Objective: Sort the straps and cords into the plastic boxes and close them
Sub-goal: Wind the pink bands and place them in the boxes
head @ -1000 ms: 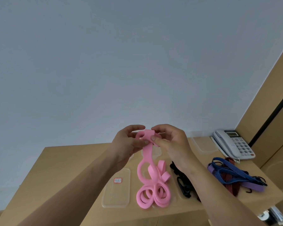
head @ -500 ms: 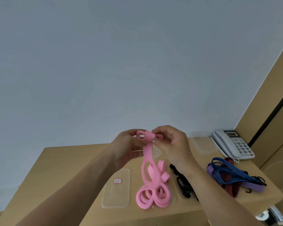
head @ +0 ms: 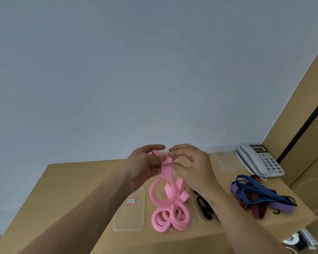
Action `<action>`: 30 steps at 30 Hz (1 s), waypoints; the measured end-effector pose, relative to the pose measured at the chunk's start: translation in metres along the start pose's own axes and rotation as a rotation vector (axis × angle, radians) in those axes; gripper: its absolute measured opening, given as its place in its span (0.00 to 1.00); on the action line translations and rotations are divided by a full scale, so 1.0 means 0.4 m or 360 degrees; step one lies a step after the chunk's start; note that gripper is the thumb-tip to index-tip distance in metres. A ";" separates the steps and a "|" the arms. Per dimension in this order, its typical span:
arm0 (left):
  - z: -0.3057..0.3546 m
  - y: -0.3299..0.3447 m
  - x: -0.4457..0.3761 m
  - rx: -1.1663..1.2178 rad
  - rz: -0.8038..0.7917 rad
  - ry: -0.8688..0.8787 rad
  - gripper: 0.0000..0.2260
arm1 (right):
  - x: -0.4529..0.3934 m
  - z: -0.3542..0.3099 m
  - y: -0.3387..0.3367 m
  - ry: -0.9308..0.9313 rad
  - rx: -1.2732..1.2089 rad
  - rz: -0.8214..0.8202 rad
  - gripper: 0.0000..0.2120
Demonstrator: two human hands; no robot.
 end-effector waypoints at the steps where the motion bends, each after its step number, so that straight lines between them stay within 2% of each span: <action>1: -0.002 -0.002 -0.002 -0.0011 0.0025 0.0016 0.18 | 0.002 0.000 -0.001 0.0033 -0.0002 -0.0020 0.19; 5: 0.002 -0.013 -0.005 -0.0096 0.0078 0.0091 0.23 | 0.002 0.004 -0.004 0.0215 -0.0203 0.0074 0.19; 7: 0.004 -0.015 -0.004 -0.0172 0.0082 0.0128 0.26 | -0.003 0.011 -0.002 0.0416 -0.0342 0.0142 0.17; 10: 0.004 -0.017 -0.005 -0.0293 0.0106 0.0192 0.29 | -0.006 0.024 0.009 0.0686 -0.0549 0.0051 0.15; 14: 0.002 -0.024 -0.006 -0.0382 0.0229 0.0252 0.30 | -0.013 0.023 0.011 0.0629 -0.0512 -0.0051 0.12; 18: -0.002 -0.026 -0.006 -0.0374 0.0258 0.0240 0.28 | -0.019 0.023 0.019 0.0607 -0.0414 -0.0031 0.13; 22: -0.009 -0.032 0.000 -0.0466 0.0131 0.0250 0.18 | -0.022 0.024 0.024 0.0614 -0.0459 0.0056 0.12; 27: -0.021 -0.035 0.009 -0.0716 -0.0020 0.0137 0.13 | -0.020 0.032 0.031 0.0635 -0.0536 0.0126 0.14; 30: -0.024 -0.045 0.012 -0.0689 0.0021 -0.0014 0.17 | -0.020 0.034 0.036 0.0581 -0.0383 0.0096 0.15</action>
Point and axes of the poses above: each hand's wrist, its own x-axis away from the middle knuckle, its own y-axis out of the palm, z = x × y, the point moved 3 cm from there along -x, towards the middle knuckle, and after that the axes turned 8 degrees about -y, right-handed, at the moved point
